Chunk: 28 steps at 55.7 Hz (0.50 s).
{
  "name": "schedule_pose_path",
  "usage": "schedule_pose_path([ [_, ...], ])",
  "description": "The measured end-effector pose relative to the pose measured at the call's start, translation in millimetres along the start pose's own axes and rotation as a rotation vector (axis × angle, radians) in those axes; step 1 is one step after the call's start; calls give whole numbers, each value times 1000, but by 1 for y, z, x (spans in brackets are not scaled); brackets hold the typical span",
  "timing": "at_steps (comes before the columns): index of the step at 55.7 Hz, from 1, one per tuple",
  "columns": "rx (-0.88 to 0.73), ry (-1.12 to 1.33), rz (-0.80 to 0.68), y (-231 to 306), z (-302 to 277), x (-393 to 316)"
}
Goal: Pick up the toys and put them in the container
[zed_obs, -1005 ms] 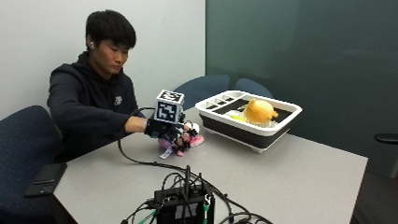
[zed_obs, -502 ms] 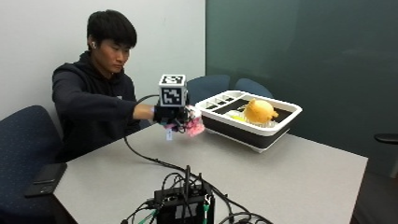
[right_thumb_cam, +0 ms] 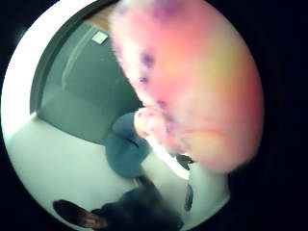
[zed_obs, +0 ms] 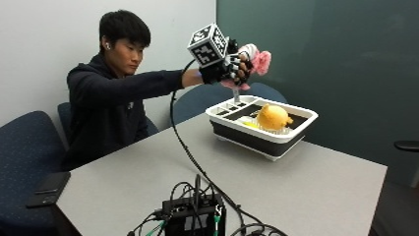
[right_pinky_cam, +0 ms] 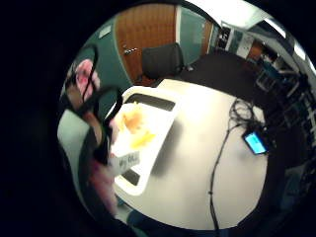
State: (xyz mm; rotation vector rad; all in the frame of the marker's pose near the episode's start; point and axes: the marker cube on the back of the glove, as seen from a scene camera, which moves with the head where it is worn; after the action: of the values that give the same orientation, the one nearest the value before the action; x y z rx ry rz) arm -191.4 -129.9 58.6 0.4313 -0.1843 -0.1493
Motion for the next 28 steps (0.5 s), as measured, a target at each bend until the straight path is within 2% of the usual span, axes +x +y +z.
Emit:
schedule_pose_path([
  [4,-14,-50,77,-10,18,3],
  [12,-206,-103,173,-11,45,18],
  [28,-182,-10,155,9,14,55],
])
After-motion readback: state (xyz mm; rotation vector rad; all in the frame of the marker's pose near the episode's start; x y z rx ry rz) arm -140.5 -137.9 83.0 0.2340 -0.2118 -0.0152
